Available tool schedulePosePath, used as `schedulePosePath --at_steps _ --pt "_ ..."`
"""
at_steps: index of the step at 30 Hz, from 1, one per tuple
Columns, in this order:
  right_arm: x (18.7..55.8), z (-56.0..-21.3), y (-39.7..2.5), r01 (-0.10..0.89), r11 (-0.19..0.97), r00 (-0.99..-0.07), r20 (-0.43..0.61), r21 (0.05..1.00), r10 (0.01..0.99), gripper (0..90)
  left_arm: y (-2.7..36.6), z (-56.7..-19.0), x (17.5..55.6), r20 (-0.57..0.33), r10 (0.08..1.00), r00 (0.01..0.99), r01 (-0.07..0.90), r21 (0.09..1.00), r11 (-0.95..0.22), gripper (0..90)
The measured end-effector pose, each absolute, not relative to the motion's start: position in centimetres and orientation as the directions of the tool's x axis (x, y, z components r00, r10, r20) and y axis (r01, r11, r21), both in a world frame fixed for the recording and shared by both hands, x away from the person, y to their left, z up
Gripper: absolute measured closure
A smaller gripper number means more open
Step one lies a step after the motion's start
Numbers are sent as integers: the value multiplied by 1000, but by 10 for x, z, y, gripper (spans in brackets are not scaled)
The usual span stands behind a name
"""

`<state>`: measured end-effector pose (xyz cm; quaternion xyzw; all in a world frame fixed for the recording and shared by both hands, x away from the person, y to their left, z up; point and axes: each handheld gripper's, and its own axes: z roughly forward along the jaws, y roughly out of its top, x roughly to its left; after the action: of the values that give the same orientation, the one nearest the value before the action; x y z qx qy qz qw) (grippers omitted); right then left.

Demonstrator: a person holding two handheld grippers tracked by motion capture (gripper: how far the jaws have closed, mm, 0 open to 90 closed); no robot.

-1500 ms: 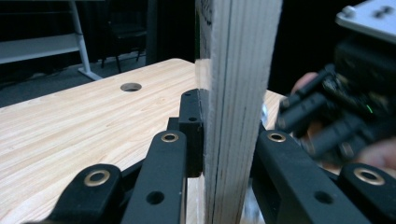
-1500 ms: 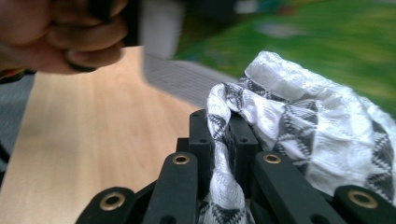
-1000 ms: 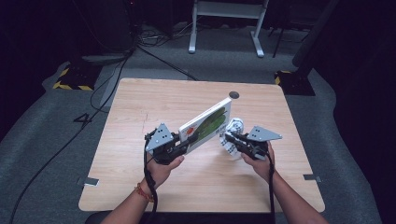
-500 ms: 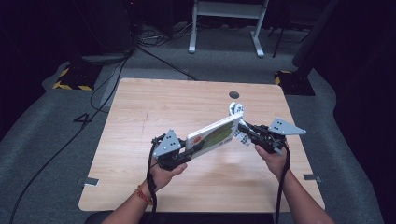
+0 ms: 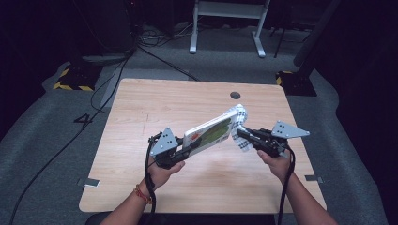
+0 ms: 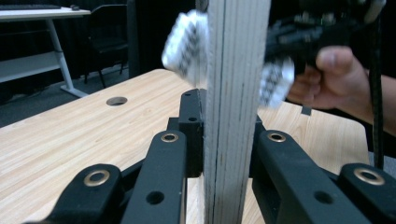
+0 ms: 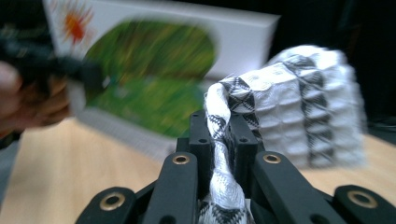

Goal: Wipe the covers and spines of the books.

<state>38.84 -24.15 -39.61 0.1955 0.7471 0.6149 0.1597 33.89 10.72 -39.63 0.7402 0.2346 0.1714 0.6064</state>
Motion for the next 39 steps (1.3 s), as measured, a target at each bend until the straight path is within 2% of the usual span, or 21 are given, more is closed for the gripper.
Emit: schedulePosePath --at_steps 4,7,14,19,32,36,39 --pt "389 -409 -226 115 255 -892 -13 960 452 835 112 -393 338 -30 559 829 127 982 -137 788" --pt "392 -414 -225 135 269 -880 -9 954 474 834 115 -394 338 -44 558 829 139 982 -129 788" --pt "390 -384 -258 88 72 -844 36 994 536 834 99 -403 337 -51 511 858 161 972 -173 788" --pt "390 -380 -268 86 26 -847 59 996 528 834 94 -400 335 -47 502 864 149 975 -166 788" --pt "402 -419 -240 228 178 -858 111 957 501 833 111 -392 338 -49 564 824 139 983 -118 785" --pt "400 -416 -236 222 221 -840 71 950 538 833 114 -393 341 -66 599 798 152 984 -95 786" --pt "394 -413 -232 200 234 -857 54 952 513 833 116 -394 345 -96 620 778 172 983 -64 786"
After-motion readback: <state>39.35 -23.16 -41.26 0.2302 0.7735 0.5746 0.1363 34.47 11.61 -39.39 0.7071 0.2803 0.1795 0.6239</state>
